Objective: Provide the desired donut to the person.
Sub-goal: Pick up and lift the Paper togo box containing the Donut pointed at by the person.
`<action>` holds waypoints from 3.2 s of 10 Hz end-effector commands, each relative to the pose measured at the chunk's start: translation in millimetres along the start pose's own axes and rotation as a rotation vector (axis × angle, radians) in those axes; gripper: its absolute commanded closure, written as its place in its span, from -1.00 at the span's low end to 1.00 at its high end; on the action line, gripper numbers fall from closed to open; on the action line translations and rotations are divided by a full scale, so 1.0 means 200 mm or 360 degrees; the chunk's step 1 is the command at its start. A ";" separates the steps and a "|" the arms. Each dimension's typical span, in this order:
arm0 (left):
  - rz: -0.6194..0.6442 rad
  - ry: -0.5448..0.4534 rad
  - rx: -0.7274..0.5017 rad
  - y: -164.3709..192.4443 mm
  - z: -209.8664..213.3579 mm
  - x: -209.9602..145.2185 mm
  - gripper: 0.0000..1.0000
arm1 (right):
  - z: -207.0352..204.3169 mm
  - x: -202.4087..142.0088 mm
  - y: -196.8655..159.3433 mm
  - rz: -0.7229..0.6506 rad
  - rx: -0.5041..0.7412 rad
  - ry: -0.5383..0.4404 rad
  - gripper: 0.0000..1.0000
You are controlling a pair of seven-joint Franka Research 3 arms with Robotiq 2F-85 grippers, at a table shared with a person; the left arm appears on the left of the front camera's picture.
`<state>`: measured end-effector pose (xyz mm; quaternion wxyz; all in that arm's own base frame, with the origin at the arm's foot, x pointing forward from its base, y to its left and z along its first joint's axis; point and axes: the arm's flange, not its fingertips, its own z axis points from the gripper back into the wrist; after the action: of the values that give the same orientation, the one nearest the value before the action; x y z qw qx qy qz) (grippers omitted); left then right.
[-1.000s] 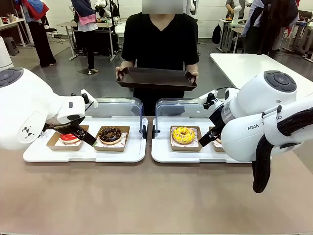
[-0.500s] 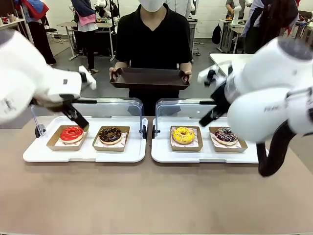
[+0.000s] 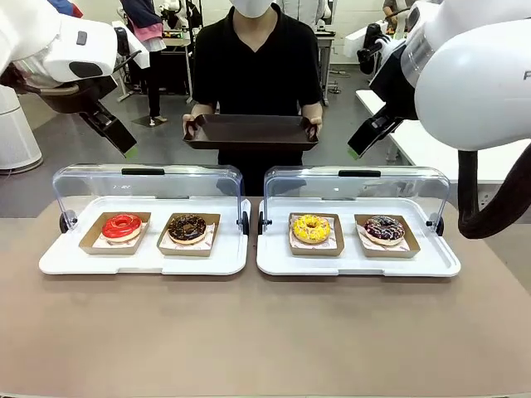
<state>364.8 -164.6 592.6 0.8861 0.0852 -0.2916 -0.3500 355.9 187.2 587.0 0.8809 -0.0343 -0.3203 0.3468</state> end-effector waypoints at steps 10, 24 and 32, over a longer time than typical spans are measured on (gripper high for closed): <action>-0.0174 -0.0259 -0.1670 0.70 0.05 -0.26 -1.00 | 0.11 -0.27 -0.76 -0.0048 0.1238 -0.0436 -1.00; -0.0366 -0.0656 -0.1316 1.09 0.06 -0.74 -1.00 | 0.03 -0.91 -1.21 -0.0120 0.1300 -0.0674 -1.00; -0.0321 -0.0634 -0.1264 1.22 0.10 -0.85 -1.00 | 0.03 -0.88 -1.18 -0.0112 0.1305 -0.0615 -1.00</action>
<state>394.2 130.6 617.8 0.7401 -0.2998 -0.2925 -0.5261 393.6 -103.3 562.5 0.7612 0.3894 -0.3123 0.4139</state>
